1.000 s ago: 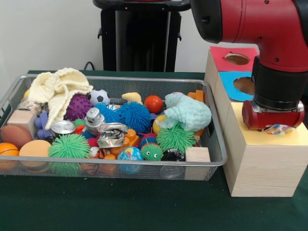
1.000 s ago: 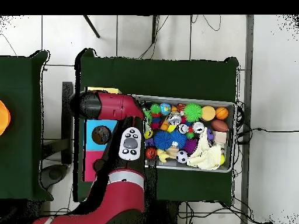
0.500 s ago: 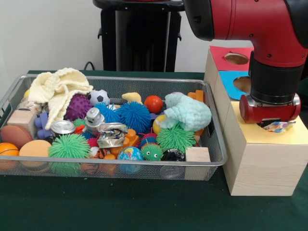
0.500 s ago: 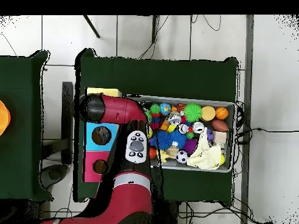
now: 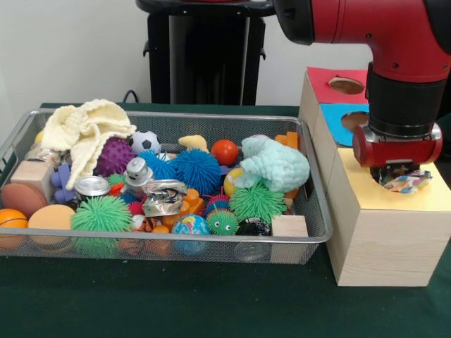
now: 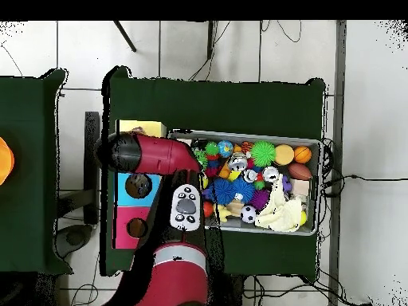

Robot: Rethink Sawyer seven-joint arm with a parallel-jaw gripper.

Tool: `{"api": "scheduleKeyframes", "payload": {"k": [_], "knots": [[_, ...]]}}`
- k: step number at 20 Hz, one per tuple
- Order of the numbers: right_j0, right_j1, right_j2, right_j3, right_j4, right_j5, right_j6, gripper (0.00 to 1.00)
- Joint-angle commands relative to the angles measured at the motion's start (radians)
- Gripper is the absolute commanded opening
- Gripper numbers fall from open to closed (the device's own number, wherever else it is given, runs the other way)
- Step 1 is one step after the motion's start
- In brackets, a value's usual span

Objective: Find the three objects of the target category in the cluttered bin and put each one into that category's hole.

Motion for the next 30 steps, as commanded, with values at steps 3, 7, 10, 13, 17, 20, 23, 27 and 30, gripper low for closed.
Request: {"api": "scheduleKeyframes", "payload": {"k": [3, 7, 10, 13, 17, 20, 23, 27, 30], "knots": [[-0.015, -0.118, 0.028, 0.168, 0.01, 0.114, 0.185, 1.0], [0.026, -0.185, -0.03, 0.118, -0.003, 0.268, 0.211, 1.0], [0.028, -0.226, -0.038, 0.112, 0.002, 0.321, 0.218, 1.0], [0.029, -0.257, -0.051, 0.131, 0.005, 0.321, 0.221, 1.0], [0.016, -0.282, -0.048, 0.138, 0.004, 0.341, 0.205, 1.0], [0.012, -0.297, -0.051, 0.131, 0.0, 0.37, 0.201, 1.0], [0.004, -0.303, -0.046, 0.12, 0.002, 0.391, 0.196, 1.0], [0.01, -0.323, -0.056, 0.117, -0.003, 0.423, 0.208, 1.0], [-0.009, -0.298, -0.053, 0.075, -0.027, 0.437, 0.176, 1.0]]}}
